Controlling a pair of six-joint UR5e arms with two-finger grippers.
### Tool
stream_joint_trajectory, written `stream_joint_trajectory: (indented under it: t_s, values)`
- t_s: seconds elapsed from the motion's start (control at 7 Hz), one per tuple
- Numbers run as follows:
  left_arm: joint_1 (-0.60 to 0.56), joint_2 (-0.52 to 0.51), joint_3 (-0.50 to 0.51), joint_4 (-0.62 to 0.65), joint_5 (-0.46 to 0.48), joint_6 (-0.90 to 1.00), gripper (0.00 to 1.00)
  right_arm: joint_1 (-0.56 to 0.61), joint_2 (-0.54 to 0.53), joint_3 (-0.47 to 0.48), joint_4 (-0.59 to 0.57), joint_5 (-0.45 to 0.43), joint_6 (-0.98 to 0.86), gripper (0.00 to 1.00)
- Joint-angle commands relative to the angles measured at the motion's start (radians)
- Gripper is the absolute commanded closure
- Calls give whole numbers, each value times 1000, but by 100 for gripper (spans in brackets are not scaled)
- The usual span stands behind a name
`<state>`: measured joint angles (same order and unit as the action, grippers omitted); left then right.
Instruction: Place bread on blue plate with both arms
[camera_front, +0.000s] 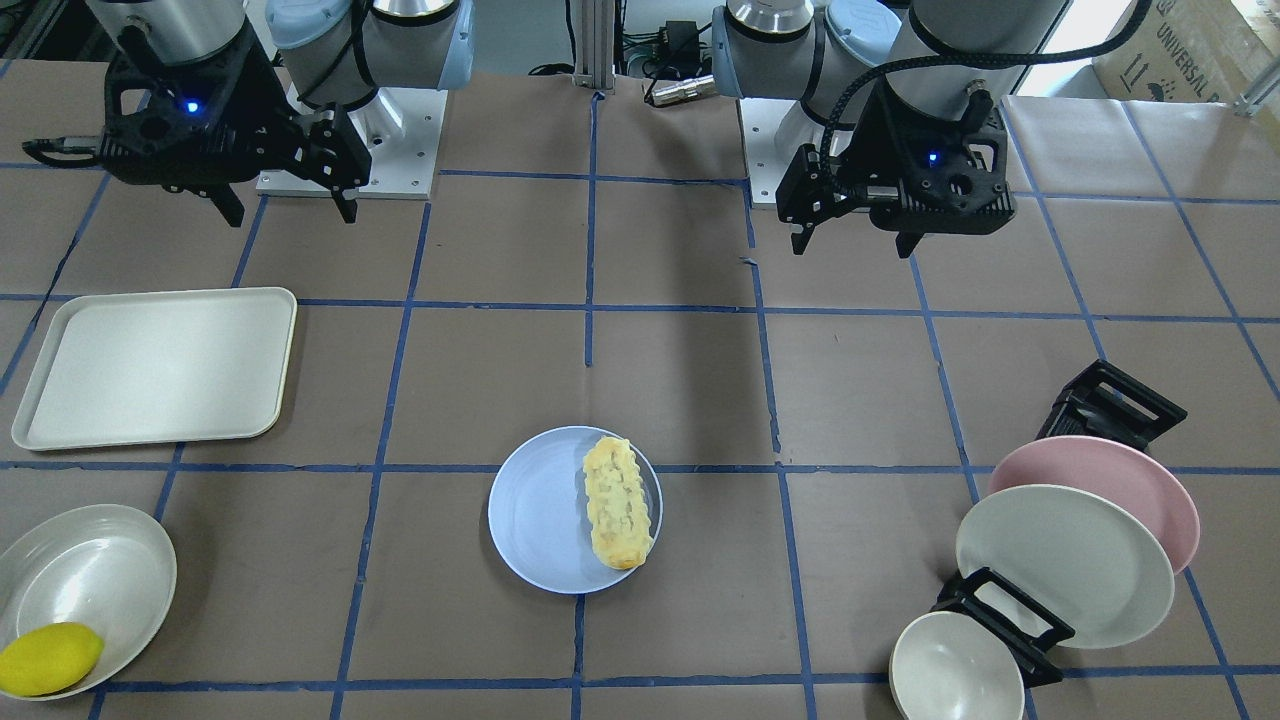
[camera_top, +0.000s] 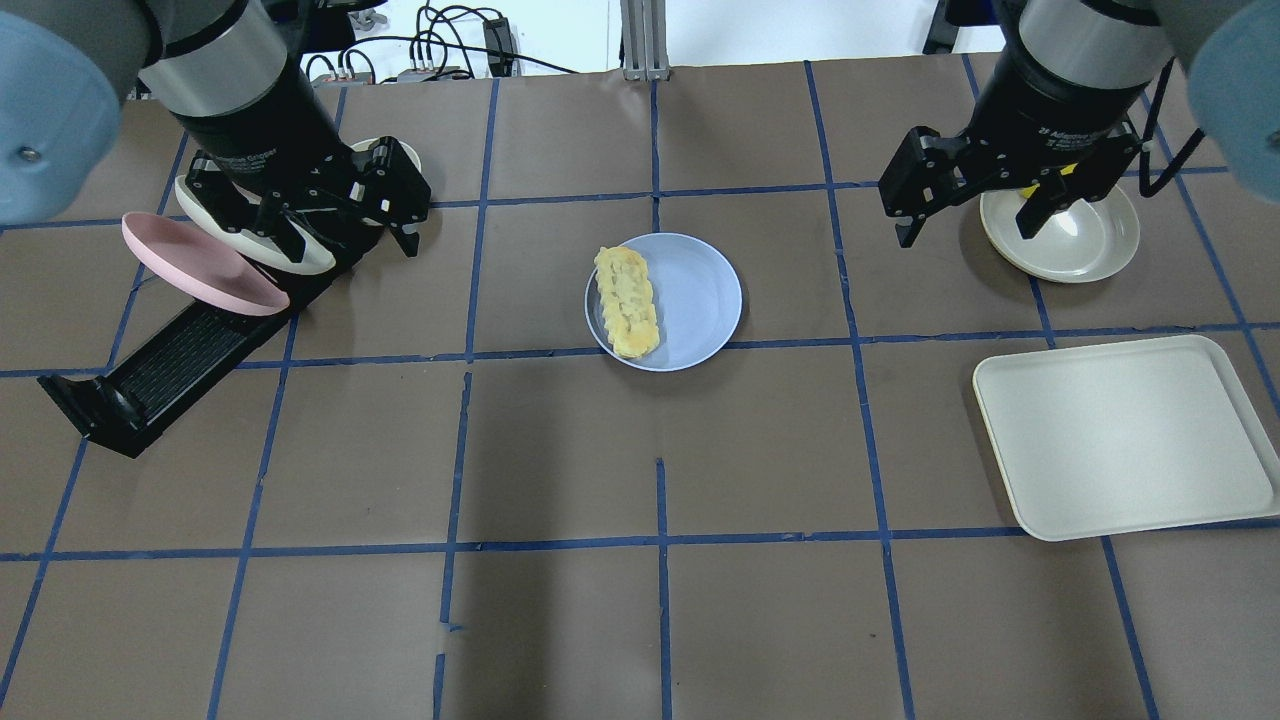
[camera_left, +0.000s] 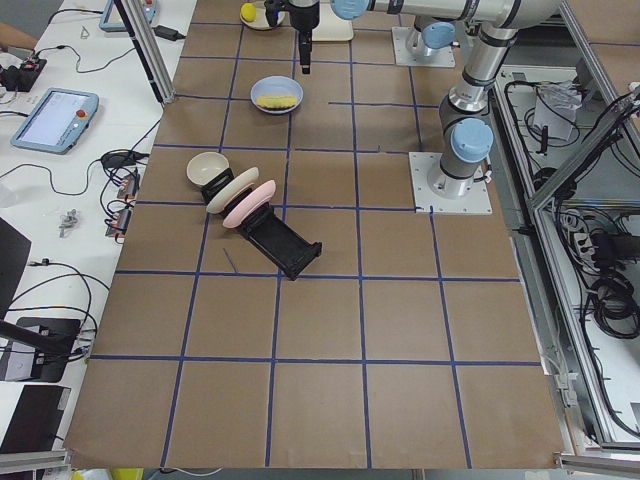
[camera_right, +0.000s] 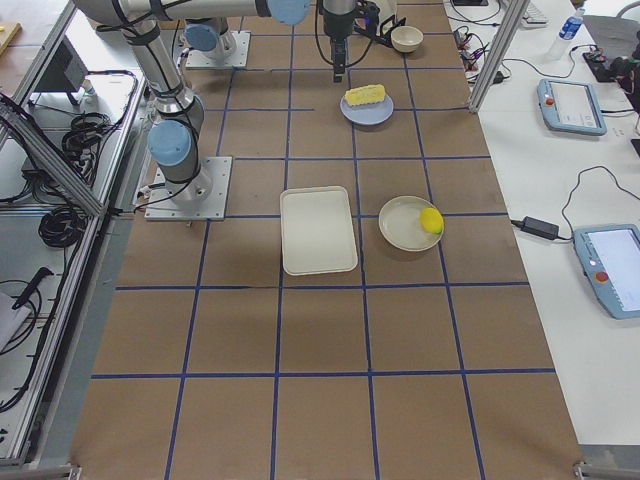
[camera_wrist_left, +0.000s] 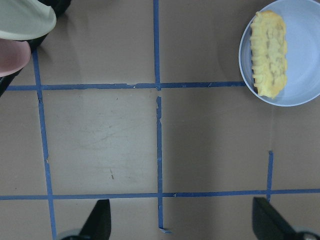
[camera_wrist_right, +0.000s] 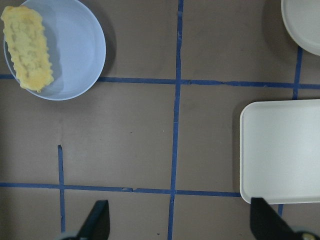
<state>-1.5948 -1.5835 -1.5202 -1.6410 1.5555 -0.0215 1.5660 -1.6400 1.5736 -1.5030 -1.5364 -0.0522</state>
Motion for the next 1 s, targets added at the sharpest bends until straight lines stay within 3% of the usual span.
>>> stream_joint_trajectory:
  t_s: [0.0,0.86]
  values:
    - [-1,-1,0,1,0,0,0,14,-15,-3,26,-2,2,1]
    - [-1,0,-1,4,5,0,0,16,-3,-1,13,-19,-1,1]
